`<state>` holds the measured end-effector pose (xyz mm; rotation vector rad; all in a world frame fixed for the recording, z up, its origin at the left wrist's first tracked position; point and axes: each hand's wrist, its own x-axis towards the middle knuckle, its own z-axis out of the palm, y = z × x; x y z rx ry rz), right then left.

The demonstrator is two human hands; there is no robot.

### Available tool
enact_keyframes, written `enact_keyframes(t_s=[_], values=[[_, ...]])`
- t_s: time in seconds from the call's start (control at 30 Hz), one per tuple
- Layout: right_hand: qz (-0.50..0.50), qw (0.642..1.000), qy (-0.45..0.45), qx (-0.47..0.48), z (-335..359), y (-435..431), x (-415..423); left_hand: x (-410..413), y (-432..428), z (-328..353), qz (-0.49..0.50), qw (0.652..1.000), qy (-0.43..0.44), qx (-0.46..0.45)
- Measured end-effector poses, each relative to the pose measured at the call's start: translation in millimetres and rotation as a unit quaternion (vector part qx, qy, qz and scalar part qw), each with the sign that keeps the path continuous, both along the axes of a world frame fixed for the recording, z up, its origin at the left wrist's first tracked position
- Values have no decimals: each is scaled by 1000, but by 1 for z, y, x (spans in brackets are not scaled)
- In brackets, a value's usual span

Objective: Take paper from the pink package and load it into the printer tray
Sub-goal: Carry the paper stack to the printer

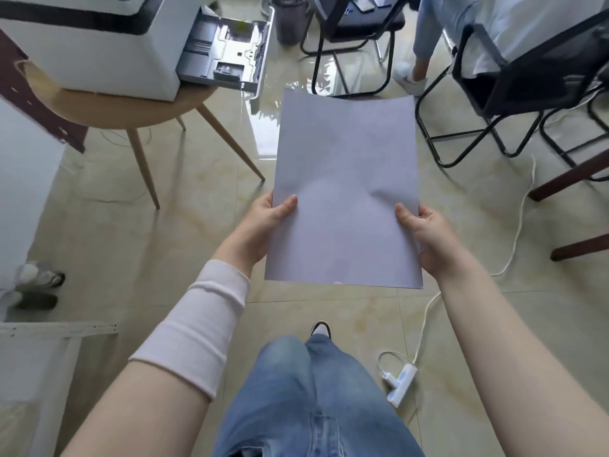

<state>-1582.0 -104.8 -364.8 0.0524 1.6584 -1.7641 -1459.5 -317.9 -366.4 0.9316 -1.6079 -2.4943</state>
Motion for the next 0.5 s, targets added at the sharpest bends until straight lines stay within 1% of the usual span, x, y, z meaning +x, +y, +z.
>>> enact_keyframes(t_s=[0.17,0.33,0.5], values=[[10,1000,-4,-9,0,-38,-78,-72,-36,2,13,1000,7,1],[21,1000,1,1,-3,-91,-152,-143,-87,-3,24,1000,1,-6],[21,1000,9,1,8,-146,-217,-210,-140,2,28,999,17,-4]])
